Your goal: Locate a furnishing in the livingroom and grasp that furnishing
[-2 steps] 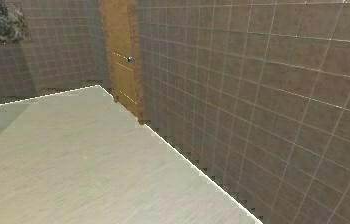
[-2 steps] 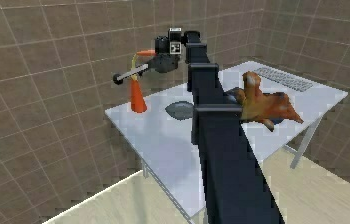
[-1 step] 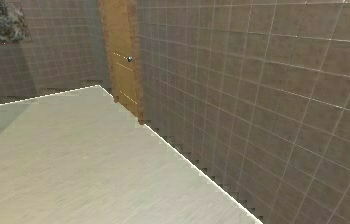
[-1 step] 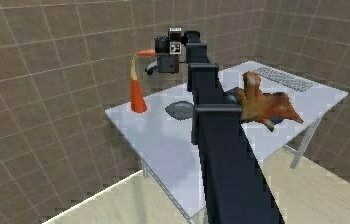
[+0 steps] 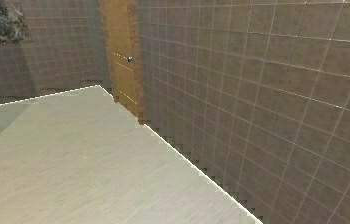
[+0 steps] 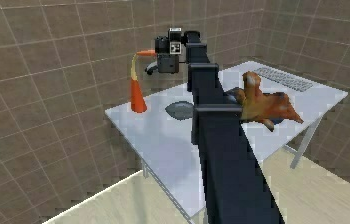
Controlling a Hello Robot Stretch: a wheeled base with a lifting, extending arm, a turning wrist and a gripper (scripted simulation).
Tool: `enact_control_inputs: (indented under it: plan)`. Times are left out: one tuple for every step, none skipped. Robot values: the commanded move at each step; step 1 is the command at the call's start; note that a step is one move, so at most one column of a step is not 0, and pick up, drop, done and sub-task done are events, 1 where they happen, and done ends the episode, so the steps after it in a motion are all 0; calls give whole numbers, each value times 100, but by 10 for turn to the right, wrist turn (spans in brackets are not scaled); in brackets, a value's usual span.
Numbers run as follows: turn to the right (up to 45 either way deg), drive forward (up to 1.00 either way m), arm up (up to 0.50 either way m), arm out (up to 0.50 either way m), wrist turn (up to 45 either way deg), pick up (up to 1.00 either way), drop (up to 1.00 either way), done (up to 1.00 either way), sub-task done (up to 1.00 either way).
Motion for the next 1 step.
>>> enact_control_inputs:
  plan:
    - [0,0,0,0,0,0,0,100,0]
